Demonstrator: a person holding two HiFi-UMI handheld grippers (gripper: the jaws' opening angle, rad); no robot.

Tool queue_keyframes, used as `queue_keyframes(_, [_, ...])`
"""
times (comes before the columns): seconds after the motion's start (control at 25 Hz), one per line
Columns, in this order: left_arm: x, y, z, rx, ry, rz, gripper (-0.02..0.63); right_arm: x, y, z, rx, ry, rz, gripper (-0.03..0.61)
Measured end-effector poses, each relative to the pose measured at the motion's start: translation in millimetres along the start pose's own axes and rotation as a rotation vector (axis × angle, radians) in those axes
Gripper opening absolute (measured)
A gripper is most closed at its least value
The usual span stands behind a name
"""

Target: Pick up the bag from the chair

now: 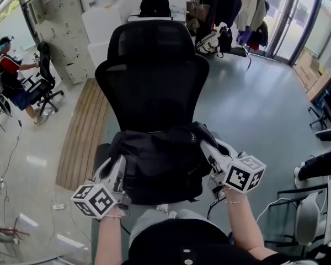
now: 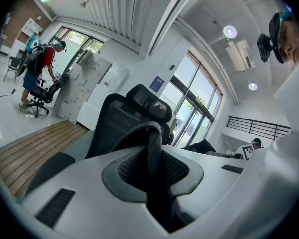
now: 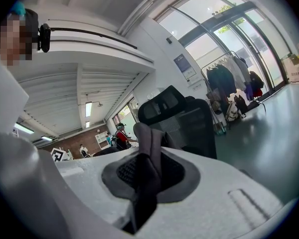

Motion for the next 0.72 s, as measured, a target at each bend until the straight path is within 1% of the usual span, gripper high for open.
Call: queue_keyframes(0.72, [3.5, 1.6, -2.8, -0.008, 0.001, -0.008, 0.084, 0.2, 0.4, -0.6, -0.003, 0.004, 0.0, 0.046])
Point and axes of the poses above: the fingertips, and each gripper's own axes: z backward along the fingers, x to its right, y out of its top, the point moved 9 cm from there along z, backward along the fingers, and after that the axes turned 8 degrees about y, right-handed, at the moved point
